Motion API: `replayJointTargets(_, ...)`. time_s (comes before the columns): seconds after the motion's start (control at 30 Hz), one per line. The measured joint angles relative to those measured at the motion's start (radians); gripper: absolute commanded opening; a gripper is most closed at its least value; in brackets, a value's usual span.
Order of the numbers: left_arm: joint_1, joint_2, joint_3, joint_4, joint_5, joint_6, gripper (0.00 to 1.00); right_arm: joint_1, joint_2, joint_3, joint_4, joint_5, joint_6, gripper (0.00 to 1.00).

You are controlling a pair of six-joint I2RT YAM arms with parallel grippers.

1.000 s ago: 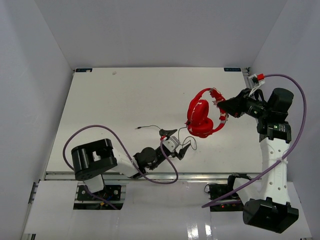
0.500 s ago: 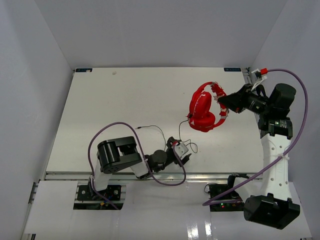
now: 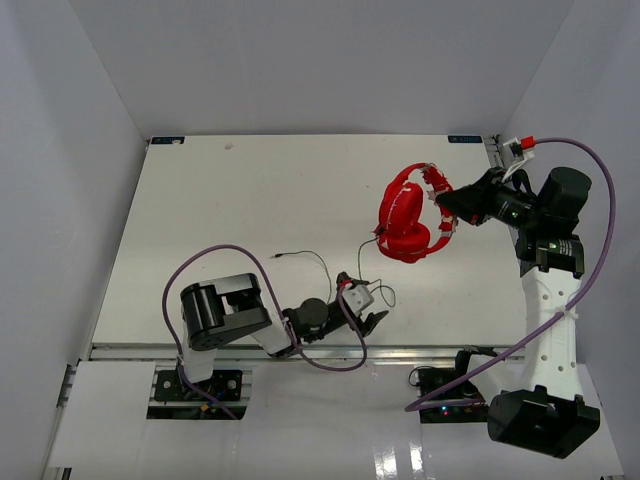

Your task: Wrap the headphones

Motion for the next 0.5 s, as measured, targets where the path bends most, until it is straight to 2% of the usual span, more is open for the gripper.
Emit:
replayJointTargets(0.1,0.000,0.002,0.035,-0.002,0.006,-0.019,0.82,0.000,0.000,-0.002,0.001,0.000,-0.002,0.08)
replayJointTargets(0.3,0.000,0.024,0.130,0.004,0.026,-0.062,0.61,0.000,0.000,-0.002,0.000,0.001,-0.007,0.08)
replayJointTargets(0.43,0.000,0.028,0.140,0.006,0.037,-0.099,0.52,0.000,0.000,-0.002,-0.001,0.001,-0.011,0.08)
replayJointTargets(0.5,0.000,0.028,0.140,0.006,0.038,-0.116,0.44,0.000,0.000,-0.002,-0.002,0.002,-0.012,0.08)
